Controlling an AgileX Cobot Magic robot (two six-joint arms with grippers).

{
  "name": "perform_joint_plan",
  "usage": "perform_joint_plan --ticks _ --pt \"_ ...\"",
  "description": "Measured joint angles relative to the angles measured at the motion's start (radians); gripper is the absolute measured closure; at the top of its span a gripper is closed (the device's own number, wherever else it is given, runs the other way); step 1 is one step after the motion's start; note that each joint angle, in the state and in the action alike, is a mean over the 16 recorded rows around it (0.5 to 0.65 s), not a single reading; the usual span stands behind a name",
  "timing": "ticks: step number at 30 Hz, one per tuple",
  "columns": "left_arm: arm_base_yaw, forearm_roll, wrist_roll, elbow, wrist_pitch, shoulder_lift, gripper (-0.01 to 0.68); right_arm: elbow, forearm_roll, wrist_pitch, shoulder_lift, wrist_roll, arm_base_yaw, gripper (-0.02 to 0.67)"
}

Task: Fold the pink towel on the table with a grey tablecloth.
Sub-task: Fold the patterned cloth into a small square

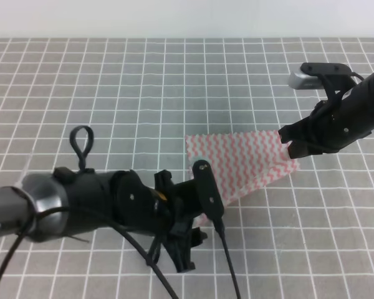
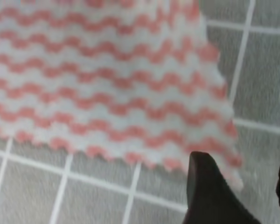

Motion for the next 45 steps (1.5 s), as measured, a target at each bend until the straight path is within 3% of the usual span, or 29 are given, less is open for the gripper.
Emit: perform_joint_plan --ticks 9,25,45 --pt "-0.018 -0.009 -0.049 -0.021 -0.057 0.041 0.390 0.000 0.002 0.000 -0.006 -0.001 0.000 0.666" --pt "-0.019 -0.011 -0.129 -0.053 -0.131 0.058 0.665 0.001 -0.003 0.006 -0.007 -0.001 0.000 0.666" --pt "0.001 -0.012 -0.219 -0.122 -0.156 0.064 0.674 0.001 -0.025 0.015 -0.007 -0.001 0.000 0.665"
